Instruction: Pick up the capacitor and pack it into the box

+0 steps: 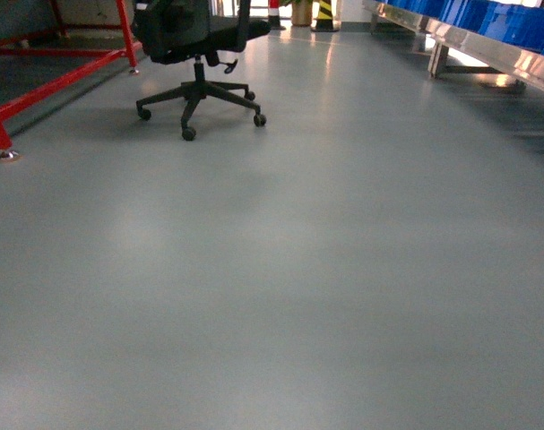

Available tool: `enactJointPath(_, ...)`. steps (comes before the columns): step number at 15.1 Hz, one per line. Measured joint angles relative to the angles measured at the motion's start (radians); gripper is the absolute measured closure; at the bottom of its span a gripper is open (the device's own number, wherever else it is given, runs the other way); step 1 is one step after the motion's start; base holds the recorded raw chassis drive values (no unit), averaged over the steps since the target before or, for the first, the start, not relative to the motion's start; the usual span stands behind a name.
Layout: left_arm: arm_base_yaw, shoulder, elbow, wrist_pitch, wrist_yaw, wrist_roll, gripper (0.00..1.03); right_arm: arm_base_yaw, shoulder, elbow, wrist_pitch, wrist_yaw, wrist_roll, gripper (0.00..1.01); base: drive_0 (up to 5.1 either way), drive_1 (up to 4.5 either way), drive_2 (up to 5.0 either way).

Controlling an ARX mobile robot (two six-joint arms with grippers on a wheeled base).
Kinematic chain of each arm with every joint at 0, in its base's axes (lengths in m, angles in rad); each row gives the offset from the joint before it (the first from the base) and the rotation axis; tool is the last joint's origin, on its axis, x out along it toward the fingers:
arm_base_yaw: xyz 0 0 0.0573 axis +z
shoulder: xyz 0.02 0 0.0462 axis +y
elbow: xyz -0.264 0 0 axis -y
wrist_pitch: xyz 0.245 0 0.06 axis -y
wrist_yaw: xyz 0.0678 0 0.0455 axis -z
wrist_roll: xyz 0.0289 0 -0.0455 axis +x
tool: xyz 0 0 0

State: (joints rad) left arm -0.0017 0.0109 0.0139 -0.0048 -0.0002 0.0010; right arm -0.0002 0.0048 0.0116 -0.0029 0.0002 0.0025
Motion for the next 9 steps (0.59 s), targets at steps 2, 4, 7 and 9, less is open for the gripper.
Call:
enactJointPath(2, 0.000, 0.000, 0.000, -0.001, 0.000, 0.000, 0.59, 0.000, 0.000, 0.000, -0.004, 0.000, 0.000, 0.03, -5.1, 2.31, 2.3)
enactJointPath(4, 0.000, 0.000, 0.000, -0.003, 0.000, 0.000, 0.59, 0.000, 0.000, 0.000, -0.002, 0.000, 0.000, 0.03, -5.1, 2.32, 2.3)
enactJointPath(7, 0.000, 0.000, 0.000, 0.000, 0.000, 0.000, 0.59, 0.000, 0.000, 0.000, -0.003, 0.000, 0.000, 0.03, -4.9, 2.55, 2.6)
enactJointPath(9, 0.000, 0.000, 0.000, -0.002, -0.001, 0.000, 0.59, 0.000, 0.000, 0.000, -0.002, 0.000, 0.000, 0.03, -4.8, 2.57, 2.6)
